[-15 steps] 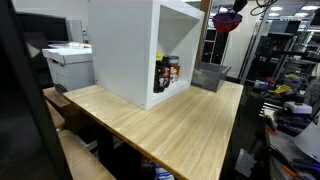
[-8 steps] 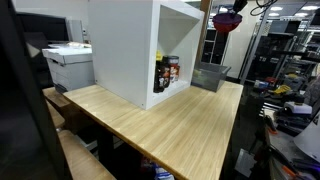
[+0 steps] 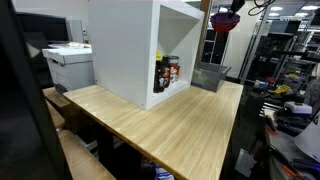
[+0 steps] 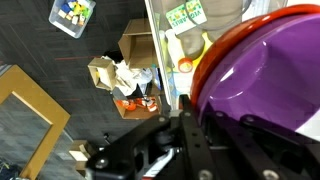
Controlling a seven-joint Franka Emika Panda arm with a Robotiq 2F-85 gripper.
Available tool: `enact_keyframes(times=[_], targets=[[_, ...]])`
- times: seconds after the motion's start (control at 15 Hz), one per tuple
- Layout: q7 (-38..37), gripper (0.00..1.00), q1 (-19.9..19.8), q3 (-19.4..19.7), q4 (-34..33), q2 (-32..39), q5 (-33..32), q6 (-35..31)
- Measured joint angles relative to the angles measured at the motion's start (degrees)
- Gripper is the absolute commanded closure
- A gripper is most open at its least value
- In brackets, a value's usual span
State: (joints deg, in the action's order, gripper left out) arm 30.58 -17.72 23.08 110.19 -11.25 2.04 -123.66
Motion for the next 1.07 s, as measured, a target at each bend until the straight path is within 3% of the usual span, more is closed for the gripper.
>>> enact_keyframes(times=[1.07], targets=[[0.0, 0.97, 2.1, -0.4, -4.8, 0.0, 0.0, 0.0]])
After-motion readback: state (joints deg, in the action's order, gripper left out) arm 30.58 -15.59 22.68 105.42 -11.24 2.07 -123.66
